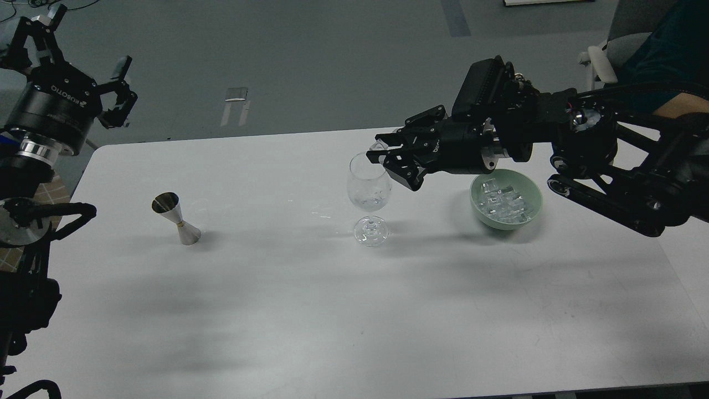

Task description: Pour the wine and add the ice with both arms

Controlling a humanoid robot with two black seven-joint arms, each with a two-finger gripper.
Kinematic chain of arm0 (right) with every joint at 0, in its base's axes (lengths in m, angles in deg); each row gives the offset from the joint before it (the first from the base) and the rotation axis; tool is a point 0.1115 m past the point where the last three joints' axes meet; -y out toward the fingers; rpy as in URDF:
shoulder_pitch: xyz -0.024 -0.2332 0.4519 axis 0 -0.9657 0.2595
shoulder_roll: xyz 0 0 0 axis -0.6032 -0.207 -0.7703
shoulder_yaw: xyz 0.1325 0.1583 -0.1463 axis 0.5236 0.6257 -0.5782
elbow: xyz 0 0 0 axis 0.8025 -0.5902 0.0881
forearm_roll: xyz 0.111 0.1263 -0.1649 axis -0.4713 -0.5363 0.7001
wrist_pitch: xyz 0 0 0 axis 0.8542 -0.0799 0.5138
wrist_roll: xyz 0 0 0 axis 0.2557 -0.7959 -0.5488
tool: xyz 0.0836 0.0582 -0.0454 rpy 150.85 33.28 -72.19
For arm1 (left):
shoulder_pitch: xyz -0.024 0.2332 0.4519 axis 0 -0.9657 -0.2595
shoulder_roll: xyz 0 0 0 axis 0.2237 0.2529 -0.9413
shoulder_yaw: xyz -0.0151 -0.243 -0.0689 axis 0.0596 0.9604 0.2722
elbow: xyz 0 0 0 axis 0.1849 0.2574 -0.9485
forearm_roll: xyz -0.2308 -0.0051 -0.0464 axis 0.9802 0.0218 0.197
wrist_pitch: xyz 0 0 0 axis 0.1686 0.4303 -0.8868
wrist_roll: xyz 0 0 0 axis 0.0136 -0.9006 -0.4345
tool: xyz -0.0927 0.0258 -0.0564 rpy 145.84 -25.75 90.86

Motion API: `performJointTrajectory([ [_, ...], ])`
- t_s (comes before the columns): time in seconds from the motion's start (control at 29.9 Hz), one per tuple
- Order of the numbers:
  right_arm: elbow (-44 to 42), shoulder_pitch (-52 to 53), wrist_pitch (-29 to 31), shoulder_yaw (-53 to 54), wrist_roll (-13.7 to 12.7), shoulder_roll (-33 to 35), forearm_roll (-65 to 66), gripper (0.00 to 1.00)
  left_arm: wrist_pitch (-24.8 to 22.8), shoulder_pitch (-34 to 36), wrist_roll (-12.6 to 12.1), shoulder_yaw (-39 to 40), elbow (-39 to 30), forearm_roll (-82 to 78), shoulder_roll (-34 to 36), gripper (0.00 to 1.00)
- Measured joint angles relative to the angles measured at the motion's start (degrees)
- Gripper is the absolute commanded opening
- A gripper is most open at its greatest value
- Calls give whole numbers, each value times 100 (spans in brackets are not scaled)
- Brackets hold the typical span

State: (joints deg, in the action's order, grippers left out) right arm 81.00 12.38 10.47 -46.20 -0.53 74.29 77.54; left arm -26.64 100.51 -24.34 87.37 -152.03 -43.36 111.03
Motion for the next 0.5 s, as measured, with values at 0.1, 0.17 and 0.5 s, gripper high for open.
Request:
performJointTrajectory([
  [0.1, -150, 138, 136, -25, 40, -143, -34, 9, 0, 0, 0, 0, -1, 0, -1, 98],
  [0.17, -235, 217, 213, -31, 70, -222, -55, 9, -1, 0, 0, 4, -1, 0, -2, 98],
  [0.5, -332, 437, 725, -43, 225, -322, -81, 12, -7, -6, 0, 9, 5, 6, -1, 98],
])
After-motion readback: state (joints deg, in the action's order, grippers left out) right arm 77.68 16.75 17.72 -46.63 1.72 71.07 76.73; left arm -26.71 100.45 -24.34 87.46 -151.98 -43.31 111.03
